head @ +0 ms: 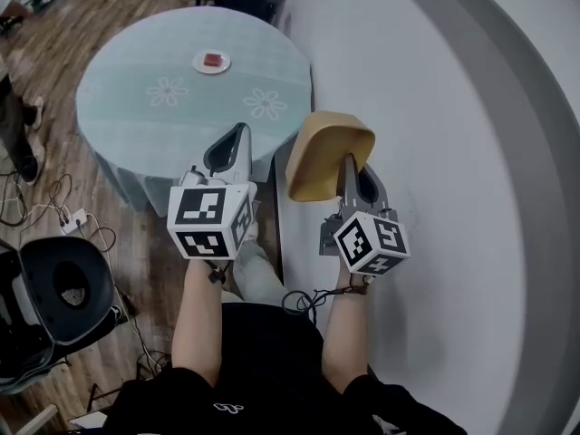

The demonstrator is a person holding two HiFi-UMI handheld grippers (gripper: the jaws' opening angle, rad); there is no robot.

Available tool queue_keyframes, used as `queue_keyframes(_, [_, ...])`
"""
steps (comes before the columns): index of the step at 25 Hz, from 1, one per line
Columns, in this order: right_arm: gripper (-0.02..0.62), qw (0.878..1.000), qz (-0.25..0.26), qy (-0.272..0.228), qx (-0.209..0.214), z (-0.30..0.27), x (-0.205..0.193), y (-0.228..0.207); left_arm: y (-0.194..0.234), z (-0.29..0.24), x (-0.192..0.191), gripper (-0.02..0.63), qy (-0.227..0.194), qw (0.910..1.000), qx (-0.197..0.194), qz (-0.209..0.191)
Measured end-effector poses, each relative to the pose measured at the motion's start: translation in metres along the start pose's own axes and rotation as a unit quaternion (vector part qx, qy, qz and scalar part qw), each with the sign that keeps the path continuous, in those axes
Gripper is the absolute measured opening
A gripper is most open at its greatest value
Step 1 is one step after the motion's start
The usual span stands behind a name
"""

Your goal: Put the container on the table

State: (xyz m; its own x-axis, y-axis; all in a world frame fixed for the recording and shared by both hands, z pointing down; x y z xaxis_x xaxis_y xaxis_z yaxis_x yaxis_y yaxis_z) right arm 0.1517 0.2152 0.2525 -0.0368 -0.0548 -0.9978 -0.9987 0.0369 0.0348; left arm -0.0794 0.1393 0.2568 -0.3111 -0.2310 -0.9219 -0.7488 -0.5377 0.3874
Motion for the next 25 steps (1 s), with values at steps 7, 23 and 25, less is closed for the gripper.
queue_keyframes(7, [0.012, 1.000, -0.014, 0.005, 0.021, -0.089, -0.021, -0.012, 0.052, -0.058, 0.001, 0.002, -0.003, 0.9990, 0.045, 0.001])
queue_keyframes(23, [0.012, 0.993, -0.040, 0.095, 0.060, -0.363, -0.080, -0.078, 0.162, -0.281, -0.035, 0.002, 0.070, 0.9884, 0.131, 0.032])
queue_keyframes(25, [0.012, 0.991, -0.051, 0.109, 0.066, -0.389, -0.089, -0.088, 0.169, -0.304, -0.038, 0.002, 0.079, 0.9863, 0.141, 0.033])
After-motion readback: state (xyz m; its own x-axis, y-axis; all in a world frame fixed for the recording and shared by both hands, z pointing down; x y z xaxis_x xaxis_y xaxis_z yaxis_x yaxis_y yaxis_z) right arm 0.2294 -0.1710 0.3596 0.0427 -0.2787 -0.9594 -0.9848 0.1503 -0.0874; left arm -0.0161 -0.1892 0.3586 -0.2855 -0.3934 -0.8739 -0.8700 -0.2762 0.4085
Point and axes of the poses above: the fingertips, and each gripper's own axes: z backward along the fingers, y to its left, x out of its top, the point moved 8 cm from there along z, backward along the fingers, and after that the axes turned 6 degrees about z, right-handed, at the moved point
